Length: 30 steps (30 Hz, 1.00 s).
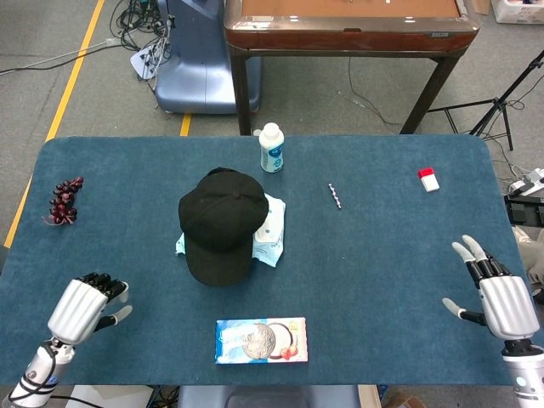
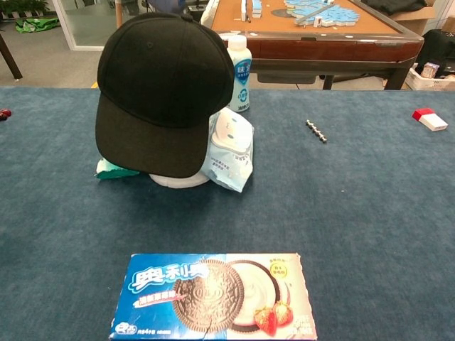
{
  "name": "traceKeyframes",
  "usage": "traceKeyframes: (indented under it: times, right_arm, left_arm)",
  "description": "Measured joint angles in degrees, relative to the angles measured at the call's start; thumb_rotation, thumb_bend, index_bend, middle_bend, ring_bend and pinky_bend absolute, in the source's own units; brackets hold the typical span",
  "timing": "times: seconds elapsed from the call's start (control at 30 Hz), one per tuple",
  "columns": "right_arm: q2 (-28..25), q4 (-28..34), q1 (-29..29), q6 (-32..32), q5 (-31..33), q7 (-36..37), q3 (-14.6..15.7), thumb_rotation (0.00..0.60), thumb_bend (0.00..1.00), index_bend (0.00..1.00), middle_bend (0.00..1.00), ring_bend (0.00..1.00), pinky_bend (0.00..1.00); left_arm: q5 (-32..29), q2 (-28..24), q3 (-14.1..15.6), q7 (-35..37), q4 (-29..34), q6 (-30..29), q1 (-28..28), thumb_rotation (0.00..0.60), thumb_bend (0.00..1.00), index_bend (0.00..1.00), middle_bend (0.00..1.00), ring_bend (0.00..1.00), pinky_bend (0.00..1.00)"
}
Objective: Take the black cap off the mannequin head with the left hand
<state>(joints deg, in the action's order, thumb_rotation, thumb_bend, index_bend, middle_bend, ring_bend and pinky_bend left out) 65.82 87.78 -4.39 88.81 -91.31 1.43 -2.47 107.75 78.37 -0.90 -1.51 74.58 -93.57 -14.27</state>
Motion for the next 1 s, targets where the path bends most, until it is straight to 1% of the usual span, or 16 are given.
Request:
traceKeyframes:
  times: [0.3, 0.57, 0.67, 0.83, 1.0]
  right_arm:
    - [-0.66, -0.15, 0.54, 1.22, -0.36, 1.89, -0.08, 0.6, 0.08, 0.07, 0.1, 0.17, 0.38]
    - [-1.42, -0.23, 0.95, 1.76, 0.25, 3.86, -0.51, 0.6, 0.08, 0.08, 0.1, 0.17, 0.38]
    - [-1.73, -0.23, 1.09, 1.92, 0.6, 4.57, -0.72, 0.6, 0.08, 0.08, 0.1, 0.17, 0.38]
    - [-2.15, -0.23, 1.39, 2.29, 1.02, 5.61, -1.02, 0.6, 0.08, 0.08, 0.11, 0.17, 0.38]
    - [-2.37, -0.3, 1.6, 2.51, 1.19, 6.23, -1.17, 0.6, 0.08, 0.08, 0.11, 0.17, 0.38]
  left_arm:
    - [2.28, 4.86, -0.72, -3.29, -2.96, 2.75, -4.85, 0.6, 0.05, 0.68, 0.79, 0.66, 0.72]
    - [0.84, 7.47, -1.48, -6.01, -4.88, 8.41, -8.87, 0.6, 0.05, 0.68, 0.79, 0.66, 0.72]
    - [0.34, 8.54, -1.83, -6.18, -6.09, 9.32, -10.27, 0.6, 0.05, 0.68, 0.8, 0.66, 0.73]
    - [0.15, 10.07, -2.19, -6.5, -8.12, 9.33, -11.69, 0.6, 0.05, 0.69, 0.8, 0.66, 0.73]
    - [0.55, 11.8, -2.19, -5.49, -10.62, 7.35, -12.65, 0.6, 0.05, 0.69, 0.81, 0.67, 0.74]
